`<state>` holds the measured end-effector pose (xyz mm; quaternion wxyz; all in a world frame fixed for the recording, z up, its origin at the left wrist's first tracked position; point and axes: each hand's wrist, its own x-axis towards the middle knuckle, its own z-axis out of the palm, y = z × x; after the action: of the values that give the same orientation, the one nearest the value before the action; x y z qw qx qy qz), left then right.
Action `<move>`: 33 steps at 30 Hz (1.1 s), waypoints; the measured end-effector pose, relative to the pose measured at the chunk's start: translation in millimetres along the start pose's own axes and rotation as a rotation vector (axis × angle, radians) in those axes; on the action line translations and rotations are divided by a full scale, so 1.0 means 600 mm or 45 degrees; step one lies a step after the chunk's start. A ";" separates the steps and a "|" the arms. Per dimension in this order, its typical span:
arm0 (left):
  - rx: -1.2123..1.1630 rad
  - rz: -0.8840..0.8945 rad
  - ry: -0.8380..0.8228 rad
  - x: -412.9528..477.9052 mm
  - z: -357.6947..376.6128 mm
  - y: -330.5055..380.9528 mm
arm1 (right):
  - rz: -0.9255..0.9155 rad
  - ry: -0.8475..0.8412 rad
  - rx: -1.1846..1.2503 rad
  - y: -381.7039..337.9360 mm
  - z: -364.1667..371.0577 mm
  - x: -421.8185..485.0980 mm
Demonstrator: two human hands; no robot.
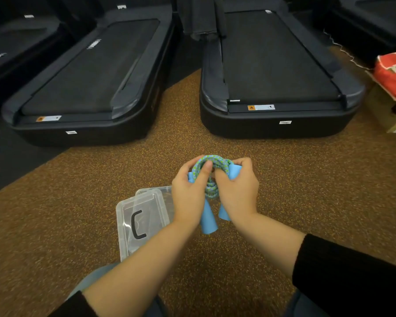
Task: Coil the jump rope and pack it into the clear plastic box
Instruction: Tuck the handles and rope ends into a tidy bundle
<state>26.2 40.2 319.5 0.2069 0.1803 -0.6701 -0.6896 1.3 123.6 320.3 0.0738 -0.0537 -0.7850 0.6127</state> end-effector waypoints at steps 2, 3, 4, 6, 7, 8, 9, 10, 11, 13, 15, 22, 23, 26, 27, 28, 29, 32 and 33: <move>0.014 -0.007 -0.064 0.006 -0.004 0.004 | 0.037 -0.065 -0.015 0.001 -0.001 0.001; 0.019 0.001 -0.099 0.009 -0.005 0.006 | 0.071 -0.112 -0.007 0.002 -0.002 0.001; 0.032 0.014 -0.130 0.011 -0.007 0.006 | 0.117 -0.168 0.023 0.001 -0.004 0.002; 0.039 0.035 -0.185 0.018 -0.010 0.008 | 0.203 -0.286 0.121 -0.001 -0.007 0.005; 0.025 0.033 -0.205 0.021 -0.012 0.008 | 0.222 -0.325 0.156 -0.002 -0.008 0.006; 0.006 0.023 -0.223 0.022 -0.014 0.009 | 0.222 -0.341 0.179 -0.003 -0.010 0.007; -0.010 0.005 -0.243 0.023 -0.016 0.007 | 0.212 -0.339 0.202 -0.004 -0.012 0.008; -0.023 -0.018 -0.270 0.023 -0.017 0.006 | 0.197 -0.324 0.221 -0.003 -0.014 0.009; -0.027 -0.056 -0.304 0.022 -0.017 0.002 | 0.181 -0.303 0.236 -0.001 -0.015 0.009; -0.083 -0.164 -0.408 0.021 -0.017 0.001 | 0.165 -0.279 0.242 0.002 -0.017 0.009; -0.256 -0.282 -0.496 0.025 -0.018 0.006 | 0.199 -0.321 0.288 -0.001 -0.018 0.012; -0.649 -0.339 -0.589 0.049 -0.043 0.020 | 0.511 -0.688 0.540 -0.027 -0.033 0.037; -0.681 -0.356 -0.600 0.048 -0.043 0.022 | 0.523 -0.720 0.534 -0.026 -0.034 0.039; -0.659 -0.359 -0.569 0.048 -0.041 0.031 | 0.503 -0.814 0.474 -0.023 -0.034 0.044; -0.612 -0.341 -0.563 0.048 -0.040 0.034 | 0.495 -0.854 0.478 -0.023 -0.034 0.046; -0.569 -0.317 -0.563 0.048 -0.040 0.036 | 0.486 -0.900 0.484 -0.022 -0.035 0.048; -0.548 -0.304 -0.560 0.047 -0.040 0.038 | 0.472 -0.942 0.472 -0.021 -0.036 0.051; -0.499 -0.299 -0.525 0.043 -0.038 0.042 | 0.427 -1.048 0.344 -0.023 -0.041 0.055; -0.470 -0.301 -0.501 0.041 -0.036 0.044 | 0.414 -1.064 0.305 -0.025 -0.042 0.054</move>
<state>17.9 8.7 345.7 0.0207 0.0793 -0.5349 -0.8409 -26.0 149.4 342.5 -0.3401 0.0842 -0.6526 0.6719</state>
